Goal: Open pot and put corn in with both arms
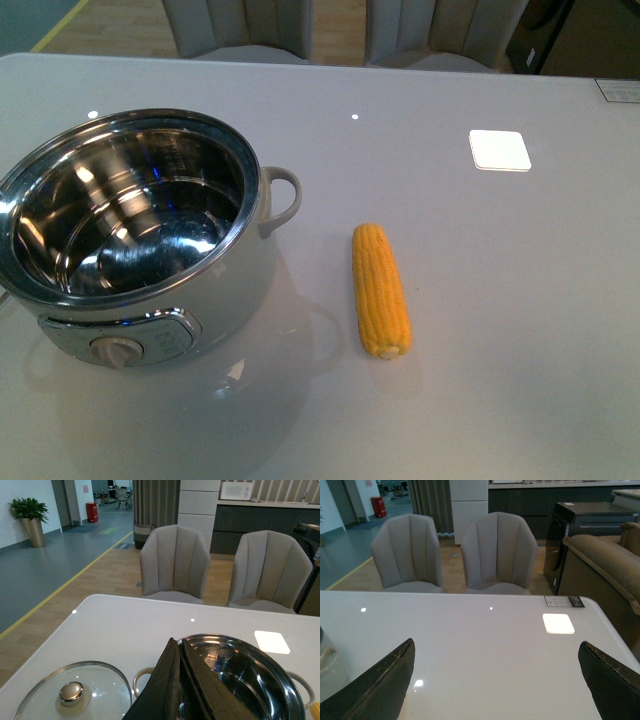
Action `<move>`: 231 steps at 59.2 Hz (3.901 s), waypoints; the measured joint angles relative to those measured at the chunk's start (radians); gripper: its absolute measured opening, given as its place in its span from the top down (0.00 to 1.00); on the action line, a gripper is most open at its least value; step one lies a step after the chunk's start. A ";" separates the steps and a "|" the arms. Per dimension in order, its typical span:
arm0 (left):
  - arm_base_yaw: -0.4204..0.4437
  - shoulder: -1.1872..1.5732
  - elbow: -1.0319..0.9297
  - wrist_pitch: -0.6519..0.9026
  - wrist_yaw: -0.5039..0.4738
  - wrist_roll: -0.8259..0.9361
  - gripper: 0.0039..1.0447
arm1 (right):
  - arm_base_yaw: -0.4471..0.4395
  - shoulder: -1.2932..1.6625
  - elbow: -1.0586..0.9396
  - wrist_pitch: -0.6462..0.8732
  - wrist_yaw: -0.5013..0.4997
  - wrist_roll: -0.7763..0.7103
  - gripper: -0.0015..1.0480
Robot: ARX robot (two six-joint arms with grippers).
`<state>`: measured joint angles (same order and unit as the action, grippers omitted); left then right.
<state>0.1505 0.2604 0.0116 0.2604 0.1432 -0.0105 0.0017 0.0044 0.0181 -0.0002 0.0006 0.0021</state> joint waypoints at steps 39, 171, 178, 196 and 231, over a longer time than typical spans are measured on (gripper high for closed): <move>-0.148 -0.254 0.000 -0.259 -0.143 0.002 0.97 | 0.000 0.000 0.000 0.000 0.000 0.000 0.08; -0.148 -0.255 0.000 -0.259 -0.143 0.005 0.06 | 0.495 2.230 0.956 0.341 0.086 0.256 0.08; -0.148 -0.255 0.000 -0.259 -0.143 0.005 0.06 | 0.499 2.309 0.979 0.335 0.085 0.214 0.08; -0.148 -0.255 0.000 -0.259 -0.143 0.005 0.06 | 0.520 2.351 1.008 0.314 0.085 0.192 0.19; -0.148 -0.255 0.000 -0.259 -0.143 0.005 0.06 | 0.453 2.136 0.917 0.428 -0.034 0.348 0.73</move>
<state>0.0021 0.0055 0.0120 0.0013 -0.0002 -0.0059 0.4549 2.1406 0.9356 0.4278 -0.0338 0.3504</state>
